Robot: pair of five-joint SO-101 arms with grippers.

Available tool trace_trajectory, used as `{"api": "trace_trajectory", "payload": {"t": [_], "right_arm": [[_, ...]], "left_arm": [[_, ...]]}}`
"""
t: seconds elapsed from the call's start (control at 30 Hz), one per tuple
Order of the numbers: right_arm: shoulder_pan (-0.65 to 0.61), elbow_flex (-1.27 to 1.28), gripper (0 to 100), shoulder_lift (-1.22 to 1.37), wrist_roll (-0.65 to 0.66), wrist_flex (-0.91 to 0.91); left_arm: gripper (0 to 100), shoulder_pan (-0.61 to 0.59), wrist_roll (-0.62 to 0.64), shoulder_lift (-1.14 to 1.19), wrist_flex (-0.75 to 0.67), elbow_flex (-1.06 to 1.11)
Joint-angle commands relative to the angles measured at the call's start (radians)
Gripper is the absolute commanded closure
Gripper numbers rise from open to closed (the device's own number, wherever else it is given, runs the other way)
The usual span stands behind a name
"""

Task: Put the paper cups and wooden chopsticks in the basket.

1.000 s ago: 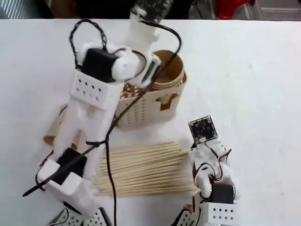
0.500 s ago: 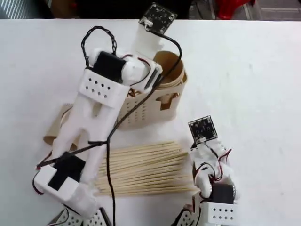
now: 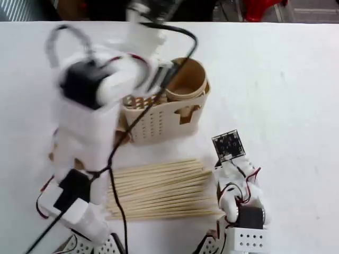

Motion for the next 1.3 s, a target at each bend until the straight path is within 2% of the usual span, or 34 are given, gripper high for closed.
{"api": "trace_trajectory", "payload": {"t": [0.0,0.2,0.37,0.6,0.73,0.83,0.93,1.07,1.17,1.27], "right_arm": [[0.008,0.009,98.1,-0.002,0.012,-0.019],[0.004,0.009,98.1,-0.002,0.012,-0.019],[0.004,0.009,98.1,-0.002,0.012,-0.021],[0.004,0.009,98.1,-0.002,0.012,-0.019],[0.004,0.009,98.1,-0.002,0.012,-0.019],[0.004,0.009,98.1,-0.002,0.012,-0.019],[0.004,0.009,98.1,-0.002,0.012,-0.019],[0.004,0.009,98.1,-0.002,0.012,-0.019],[0.004,0.009,98.1,-0.002,0.012,-0.019],[0.004,0.009,98.1,-0.002,0.012,-0.019]], "left_arm": [[80,-0.147,-0.075,-0.073,0.015,-0.046],[80,-0.375,-0.285,-0.351,0.014,0.342],[80,-0.476,-0.560,-0.757,-0.032,0.887],[80,-0.760,-1.002,-1.331,-0.474,1.807],[71,-0.874,-1.189,-1.584,-0.681,2.214],[69,-0.905,-1.277,-1.742,-0.689,2.357],[69,-0.903,-1.349,-1.860,-0.595,2.429],[69,-0.860,-1.366,-1.951,-0.552,2.521],[69,-0.839,-1.367,-1.956,-0.589,2.585],[69,-0.834,-1.364,-1.956,-0.704,2.674]]}}
